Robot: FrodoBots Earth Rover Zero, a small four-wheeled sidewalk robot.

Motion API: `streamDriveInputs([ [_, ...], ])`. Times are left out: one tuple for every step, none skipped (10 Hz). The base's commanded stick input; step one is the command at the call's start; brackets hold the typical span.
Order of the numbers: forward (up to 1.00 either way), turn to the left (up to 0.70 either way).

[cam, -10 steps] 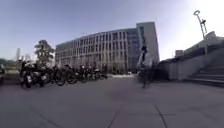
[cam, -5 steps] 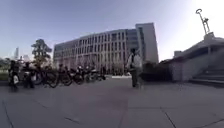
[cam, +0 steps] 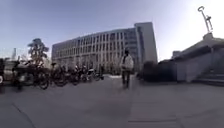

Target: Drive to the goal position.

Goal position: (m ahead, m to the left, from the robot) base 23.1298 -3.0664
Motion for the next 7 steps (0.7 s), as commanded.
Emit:
streamDriveInputs([
  [1.0,0.04],
  [1.0,0.04],
  [1.0,0.04],
  [1.0,0.04],
  [1.0,0.04],
  [1.0,0.04],
  [1.0,0.04],
])
